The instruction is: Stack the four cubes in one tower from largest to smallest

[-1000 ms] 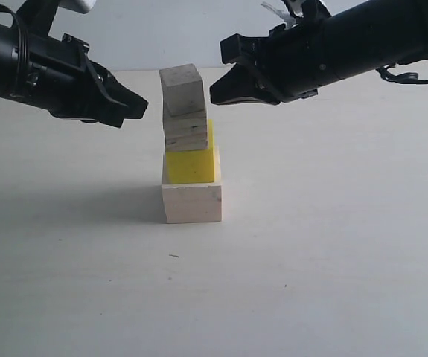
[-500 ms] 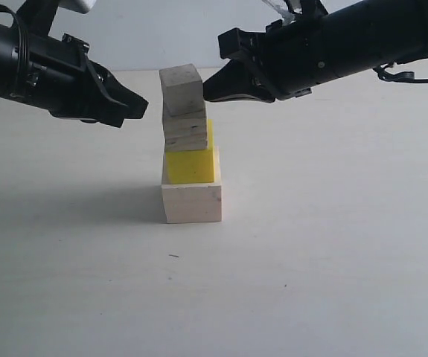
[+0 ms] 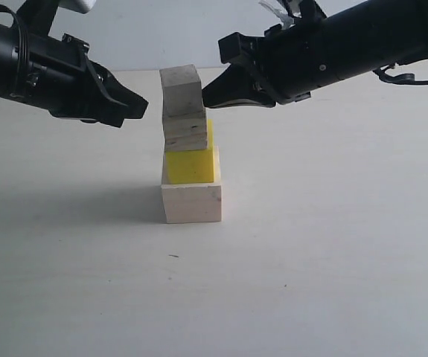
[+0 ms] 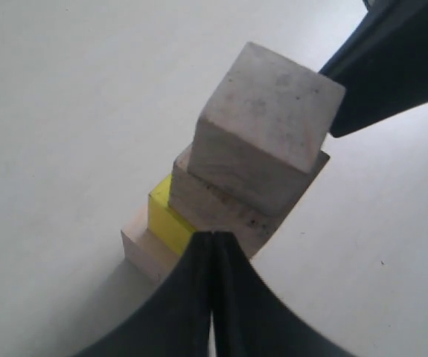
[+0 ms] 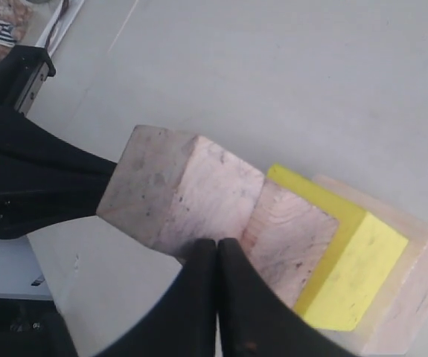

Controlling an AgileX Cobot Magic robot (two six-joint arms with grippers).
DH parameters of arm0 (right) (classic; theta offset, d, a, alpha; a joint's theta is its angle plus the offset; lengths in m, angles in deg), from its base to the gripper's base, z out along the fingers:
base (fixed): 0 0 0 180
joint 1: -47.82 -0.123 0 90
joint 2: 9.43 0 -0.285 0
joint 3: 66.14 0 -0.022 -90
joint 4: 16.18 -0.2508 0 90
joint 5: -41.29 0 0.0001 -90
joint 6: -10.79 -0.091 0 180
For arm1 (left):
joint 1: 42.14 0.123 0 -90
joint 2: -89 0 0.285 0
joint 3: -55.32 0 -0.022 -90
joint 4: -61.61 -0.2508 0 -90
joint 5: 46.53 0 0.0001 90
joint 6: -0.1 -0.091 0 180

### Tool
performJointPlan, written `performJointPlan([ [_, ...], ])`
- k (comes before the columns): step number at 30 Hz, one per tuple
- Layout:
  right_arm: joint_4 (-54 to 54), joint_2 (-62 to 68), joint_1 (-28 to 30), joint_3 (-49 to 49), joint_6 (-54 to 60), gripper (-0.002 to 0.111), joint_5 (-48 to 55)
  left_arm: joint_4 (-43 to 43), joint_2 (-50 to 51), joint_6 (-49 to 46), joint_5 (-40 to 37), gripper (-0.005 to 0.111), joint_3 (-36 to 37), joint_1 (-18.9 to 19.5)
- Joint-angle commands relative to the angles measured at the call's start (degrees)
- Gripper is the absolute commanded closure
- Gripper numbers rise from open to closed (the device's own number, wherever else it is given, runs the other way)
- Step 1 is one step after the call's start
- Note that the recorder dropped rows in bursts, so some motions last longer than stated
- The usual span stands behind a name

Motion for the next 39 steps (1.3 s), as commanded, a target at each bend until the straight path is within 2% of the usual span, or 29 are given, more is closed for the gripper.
performJointPlan([
  [1,0.52,-0.70,0.19,-0.54,-0.27,0.108,0.66,0.87,-0.46,0.05,0.60,0.107,0.07,0.13],
  [39,2.80,-2.33,0.19,-0.54,-2.21,0.108,2.46,0.87,-0.46,0.05,0.57,0.107,0.07,0.13],
])
